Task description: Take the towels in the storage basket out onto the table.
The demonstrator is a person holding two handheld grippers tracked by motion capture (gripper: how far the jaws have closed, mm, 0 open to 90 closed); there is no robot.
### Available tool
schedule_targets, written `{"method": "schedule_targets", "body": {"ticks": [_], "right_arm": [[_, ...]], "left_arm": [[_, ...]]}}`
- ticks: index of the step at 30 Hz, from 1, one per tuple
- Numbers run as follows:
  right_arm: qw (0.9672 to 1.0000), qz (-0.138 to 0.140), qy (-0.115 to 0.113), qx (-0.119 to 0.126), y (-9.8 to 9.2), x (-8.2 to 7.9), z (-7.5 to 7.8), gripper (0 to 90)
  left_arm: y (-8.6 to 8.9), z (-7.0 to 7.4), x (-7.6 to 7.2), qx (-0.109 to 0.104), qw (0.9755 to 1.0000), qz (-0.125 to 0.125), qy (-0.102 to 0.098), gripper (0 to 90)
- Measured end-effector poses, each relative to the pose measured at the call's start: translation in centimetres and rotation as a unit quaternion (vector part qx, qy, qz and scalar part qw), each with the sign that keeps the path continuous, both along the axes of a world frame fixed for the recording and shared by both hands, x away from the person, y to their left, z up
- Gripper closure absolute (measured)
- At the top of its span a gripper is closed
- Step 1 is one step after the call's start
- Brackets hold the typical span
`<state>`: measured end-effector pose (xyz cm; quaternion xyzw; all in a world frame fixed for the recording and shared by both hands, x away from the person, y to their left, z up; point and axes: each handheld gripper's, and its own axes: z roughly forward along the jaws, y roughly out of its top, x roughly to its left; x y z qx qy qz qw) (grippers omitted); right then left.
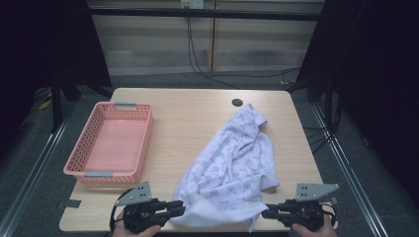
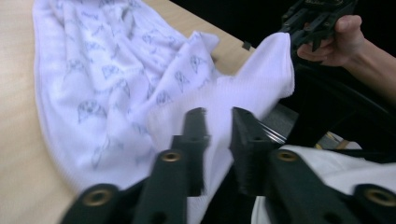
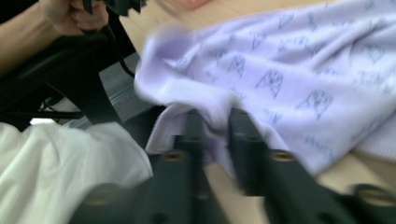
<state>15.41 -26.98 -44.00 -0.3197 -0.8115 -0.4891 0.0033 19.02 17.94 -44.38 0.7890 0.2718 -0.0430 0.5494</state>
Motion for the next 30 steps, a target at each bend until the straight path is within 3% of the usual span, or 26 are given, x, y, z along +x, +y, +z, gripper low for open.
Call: {"method": "schedule_targets", "body": {"ticks": [2,4,6,8,9,11,13,14,16,19,21,23,24,25,26,28,30], "right_arm": [[0.9999,-0.009,-0.004,0.012,-0.8,-0.1,0.3,63.0],[0.9988,-0.039,-0.013,0.024,-1.9,0.5,0.6,60.7],[0.998,-0.06,-0.019,0.012,-2.6,1.8,0.3,62.1],[0.9968,-0.076,-0.018,-0.02,-2.9,3.5,-0.7,63.3],[0.9956,-0.085,-0.016,-0.036,-3.0,4.5,-1.4,63.2],[0.9948,-0.085,-0.008,-0.057,-2.9,5.8,-2.2,67.1],[0.9929,-0.091,0.002,-0.076,-2.6,7.0,-3.0,67.6],[0.9911,-0.095,0.0,-0.093,-2.3,7.6,-3.5,67.1],[0.9858,-0.106,-0.01,-0.13,-1.9,8.2,-4.1,63.4],[0.9839,-0.104,-0.006,-0.145,-1.4,8.9,-5.0,57.3],[0.9832,-0.099,-0.008,-0.153,-0.7,9.1,-5.2,54.4],[0.9814,-0.095,-0.014,-0.166,0.1,9.0,-5.4,57.3],[0.9796,-0.092,-0.028,-0.177,0.5,9.0,-5.4,59.7],[0.9784,-0.091,-0.032,-0.183,0.9,8.9,-5.5,64.2],[0.9776,-0.09,-0.035,-0.187,1.1,8.9,-5.4,72.1],[0.9815,-0.082,-0.024,-0.172,1.2,8.9,-5.3,83.4],[0.9861,-0.068,-0.012,-0.151,1.1,8.6,-5.0,84.9]], "left_arm": [[0.3,0.1,0.5,0.002,0.9999,0.013,0.001,66.8],[-0.1,-0.3,1.8,0.006,0.9998,0.014,0.009,65.3],[-1.1,-1.1,3.6,0.036,0.9992,0.016,0.01,66.1],[-2.6,-2.0,5.6,0.052,0.9982,0.001,0.029,67.9],[-3.2,-2.3,6.2,0.067,0.9975,-0.002,0.023,68.5],[-4.5,-3.1,7.5,0.087,0.9953,-0.019,0.039,69.5],[-5.5,-4.0,8.3,0.108,0.9931,-0.017,0.044,69.0],[-5.7,-4.3,8.4,0.11,0.9924,-0.019,0.051,68.0],[-5.9,-4.8,8.1,0.136,0.9895,-0.019,0.047,64.7],[-5.5,-5.3,7.4,0.163,0.9855,-0.017,0.043,58.5],[-5.0,-5.4,7.2,0.161,0.9858,-0.018,0.045,58.8],[-4.7,-5.3,6.9,0.168,0.9847,-0.015,0.045,65.2],[-4.5,-5.3,6.8,0.177,0.9834,-0.02,0.034,70.0],[-4.3,-5.2,6.5,0.192,0.9809,-0.019,0.025,77.9],[-4.0,-5.2,6.4,0.193,0.9807,-0.017,0.029,82.9],[-3.2,-5.1,6.0,0.196,0.9796,-0.02,0.04,85.5],[-2.3,-5.0,5.5,0.194,0.9793,-0.02,0.054,86.4]]}}
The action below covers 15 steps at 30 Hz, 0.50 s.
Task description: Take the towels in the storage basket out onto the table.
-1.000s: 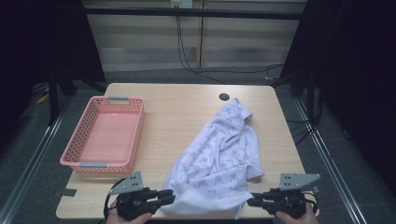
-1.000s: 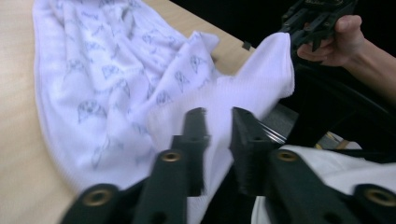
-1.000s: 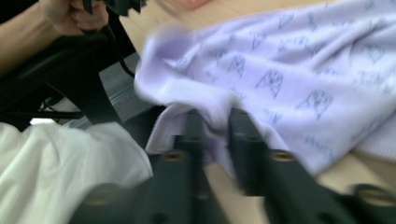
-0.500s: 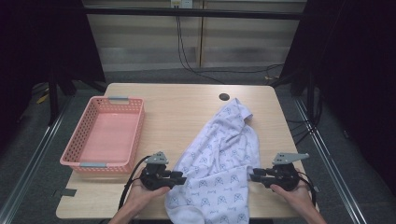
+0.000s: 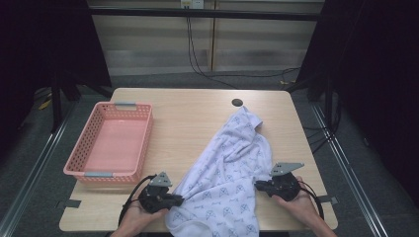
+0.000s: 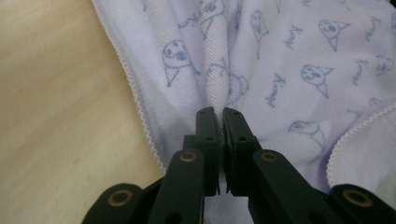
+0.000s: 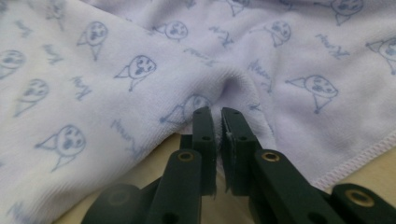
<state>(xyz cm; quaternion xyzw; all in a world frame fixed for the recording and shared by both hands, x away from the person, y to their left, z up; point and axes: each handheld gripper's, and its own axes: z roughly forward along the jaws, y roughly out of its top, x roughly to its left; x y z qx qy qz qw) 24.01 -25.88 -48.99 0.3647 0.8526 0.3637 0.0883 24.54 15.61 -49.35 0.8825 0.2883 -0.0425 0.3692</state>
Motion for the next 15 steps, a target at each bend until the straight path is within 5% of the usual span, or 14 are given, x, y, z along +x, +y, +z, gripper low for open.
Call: {"method": "schedule_targets", "body": {"ticks": [6,9,11,15], "right_arm": [[0.9977,0.007,-0.001,0.067,-1.9,-2.6,2.6,86.9],[0.9969,-0.008,-0.019,0.077,-3.6,-4.3,3.7,87.2],[0.9968,-0.016,-0.018,0.076,-5.0,-5.2,4.0,87.6],[0.9972,-0.006,-0.004,0.075,-6.4,-6.7,3.8,87.4]], "left_arm": [[1.1,0.8,-1.4,-0.003,0.9999,-0.011,-0.011,86.6],[1.1,0.6,-1.8,0.012,0.9997,-0.02,-0.011,86.8],[1.2,0.9,-1.7,-0.02,0.9995,-0.024,-0.003,86.9],[1.0,1.4,-2.3,-0.025,0.9989,-0.039,-0.004,86.2]]}}
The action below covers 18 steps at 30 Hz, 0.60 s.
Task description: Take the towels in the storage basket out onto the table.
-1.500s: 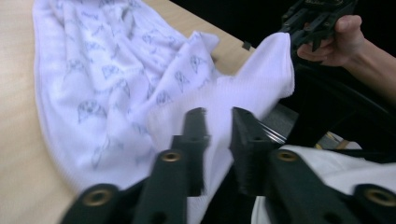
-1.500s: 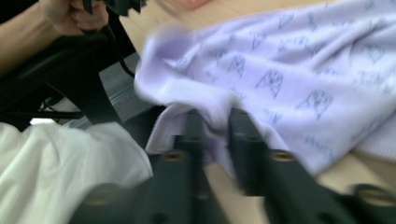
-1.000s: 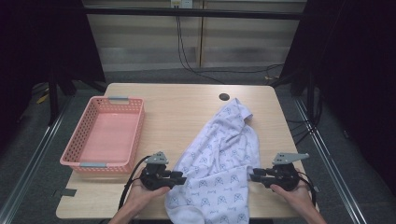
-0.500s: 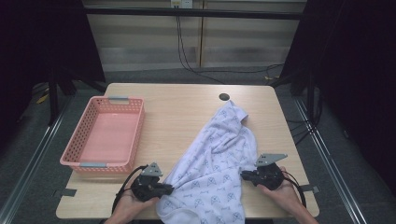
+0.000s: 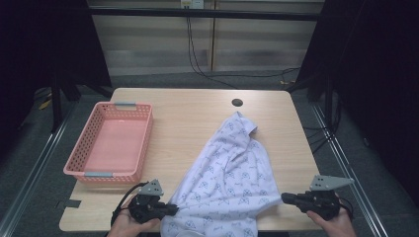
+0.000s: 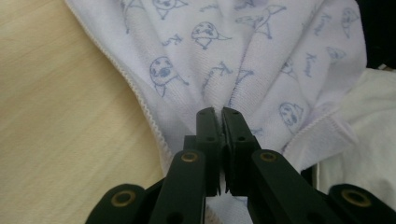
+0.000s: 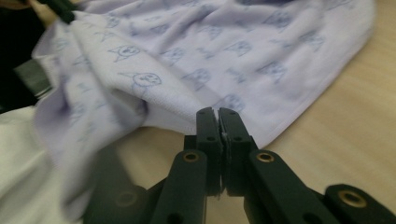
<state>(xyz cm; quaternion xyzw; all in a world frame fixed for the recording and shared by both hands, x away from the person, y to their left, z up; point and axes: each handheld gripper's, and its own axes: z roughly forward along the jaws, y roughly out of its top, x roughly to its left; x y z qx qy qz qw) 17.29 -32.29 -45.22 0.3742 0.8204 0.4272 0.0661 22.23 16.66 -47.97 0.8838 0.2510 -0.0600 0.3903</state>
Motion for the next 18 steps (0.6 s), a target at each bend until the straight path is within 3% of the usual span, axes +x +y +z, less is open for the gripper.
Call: {"method": "schedule_targets", "body": {"ticks": [2,3,4,6,8,9,12,14,15,18], "right_arm": [[1.0,0.0,0.003,-0.006,0.0,-0.7,-0.2,86.0],[1.0,0.001,0.009,-0.003,0.1,-0.8,-0.5,82.4],[0.9999,0.004,0.009,-0.003,0.1,-0.9,-0.6,77.1],[0.9999,-0.003,0.003,0.01,0.0,-0.7,-0.6,70.1],[0.9996,-0.015,-0.009,0.021,0.0,-0.3,-0.2,62.4],[0.9995,-0.02,-0.012,0.022,0.1,0.0,0.0,61.3],[0.9991,-0.027,-0.023,0.022,0.9,1.4,0.3,58.3],[0.9993,-0.025,-0.027,0.012,1.5,2.5,0.2,56.5],[0.9993,-0.027,-0.026,0.007,1.8,3.4,0.1,55.8],[0.9988,-0.041,-0.028,0.002,2.3,5.4,0.0,53.4]], "left_arm": [[0.1,0.2,0.4,-0.048,0.9985,-0.015,0.02,77.7],[0.0,0.5,0.9,-0.069,0.9973,-0.007,0.026,71.5],[-0.1,0.7,1.2,-0.074,0.997,-0.003,0.023,67.8],[-0.8,1.3,2.6,-0.068,0.9975,0.015,-0.006,63.5],[-1.5,1.5,4.1,-0.077,0.9967,0.024,-0.01,62.5],[-2.2,1.4,5.3,-0.067,0.9966,0.041,-0.026,62.3],[-3.9,0.2,8.2,-0.029,0.997,0.06,-0.039,62.5],[-4.8,-0.6,9.8,-0.021,0.997,0.066,-0.035,61.7],[-5.1,-0.8,10.2,-0.025,0.9962,0.071,-0.043,61.0],[-6.2,-1.5,11.1,-0.004,0.9966,0.072,-0.041,62.5]]}}
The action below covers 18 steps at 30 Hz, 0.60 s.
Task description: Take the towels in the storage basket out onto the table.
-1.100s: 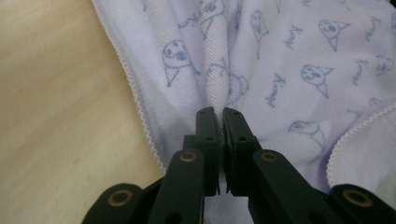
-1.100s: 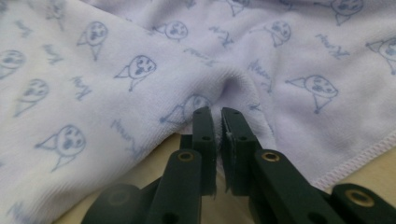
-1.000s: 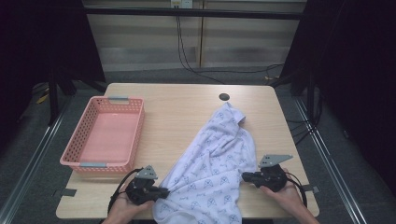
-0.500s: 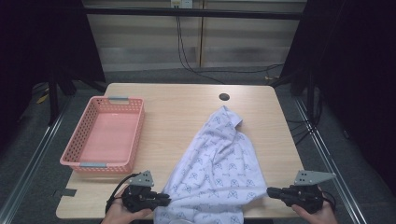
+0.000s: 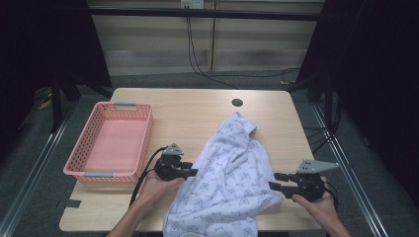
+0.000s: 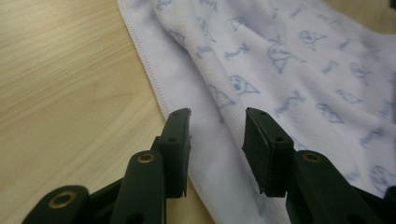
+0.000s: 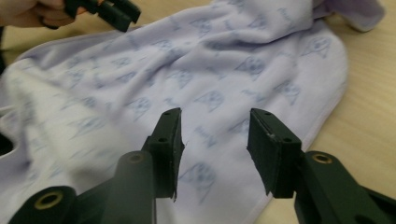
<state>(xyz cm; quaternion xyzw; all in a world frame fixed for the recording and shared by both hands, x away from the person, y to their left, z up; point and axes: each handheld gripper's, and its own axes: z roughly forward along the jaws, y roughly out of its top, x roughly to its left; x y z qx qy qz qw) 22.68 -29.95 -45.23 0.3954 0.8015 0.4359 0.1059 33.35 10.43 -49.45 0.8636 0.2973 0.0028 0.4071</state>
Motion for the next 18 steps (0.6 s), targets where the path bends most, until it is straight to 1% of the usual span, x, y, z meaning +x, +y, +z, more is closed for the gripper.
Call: {"method": "schedule_targets", "body": {"ticks": [1,2,3,4,5,6,7,8,9,10,11,12,13,14,15,16,17,18], "right_arm": [[1.0,-0.005,-0.002,-0.008,0.1,0.7,-0.1,52.4],[0.9999,-0.009,-0.003,-0.013,0.2,1.6,-0.3,51.5],[0.9998,-0.014,0.001,-0.016,0.3,2.4,-0.5,50.8],[0.9995,-0.024,0.006,-0.021,0.3,3.3,-1.0,49.6],[0.9993,-0.029,0.01,-0.023,0.4,3.8,-1.3,48.2],[0.999,-0.034,0.018,-0.024,0.5,4.5,-1.7,47.4],[0.9986,-0.04,0.026,-0.023,0.7,4.9,-2.2,46.6],[0.9984,-0.038,0.031,-0.029,1.0,5.2,-2.7,46.2],[0.9981,-0.034,0.033,-0.039,1.4,5.3,-3.0,45.2],[0.9978,-0.028,0.036,-0.048,1.8,5.3,-3.3,45.2],[0.9977,-0.02,0.042,-0.049,2.3,5.2,-3.5,45.2],[0.9975,-0.011,0.042,-0.055,2.7,5.2,-3.7,45.1],[0.9968,-0.008,0.041,-0.067,3.1,5.1,-4.0,44.6],[0.9958,-0.007,0.042,-0.081,3.4,5.1,-4.2,44.5],[0.9953,-0.002,0.043,-0.086,3.7,5.1,-4.4,43.9],[0.9954,-0.003,0.035,-0.089,4.0,5.0,-4.6,43.8],[0.9945,-0.005,0.028,-0.101,4.3,4.8,-4.6,43.7],[0.9932,0.001,0.021,-0.114,4.6,4.5,-4.6,48.0]], "left_arm": [[-0.4,-0.4,0.0,0.019,0.9998,-0.002,-0.001,67.6],[-0.4,-0.4,-0.2,0.034,0.9993,-0.002,-0.017,71.7],[-0.3,-0.4,-0.5,0.039,0.9991,0.004,-0.018,77.0],[-0.2,-0.4,-0.7,0.042,0.9989,0.001,-0.02,83.4],[0.1,-0.3,-1.0,0.049,0.9985,-0.003,-0.026,86.3],[0.6,-0.2,-1.4,0.05,0.9985,-0.007,-0.018,87.3],[1.0,-0.2,-1.9,0.047,0.9987,-0.008,-0.015,87.8],[1.6,-0.2,-2.6,0.042,0.999,-0.009,-0.011,88.1],[2.2,-0.2,-3.2,0.043,0.999,-0.009,-0.01,88.5],[2.9,-0.1,-3.9,0.044,0.999,-0.005,-0.004,88.5],[3.7,-0.1,-4.5,0.04,0.9992,-0.006,0.008,88.6],[4.3,0.0,-5.2,0.042,0.999,-0.006,0.011,88.6],[4.9,0.0,-5.8,0.04,0.999,-0.006,0.018,88.6],[5.4,0.1,-6.4,0.042,0.9988,-0.009,0.02,88.6],[5.8,0.2,-7.0,0.046,0.9985,-0.017,0.024,88.6],[6.1,0.1,-7.6,0.04,0.9987,-0.015,0.026,88.5],[6.4,0.1,-8.1,0.038,0.9988,-0.02,0.025,88.4],[6.6,0.1,-8.4,0.034,0.9988,-0.021,0.027,88.2]]}}
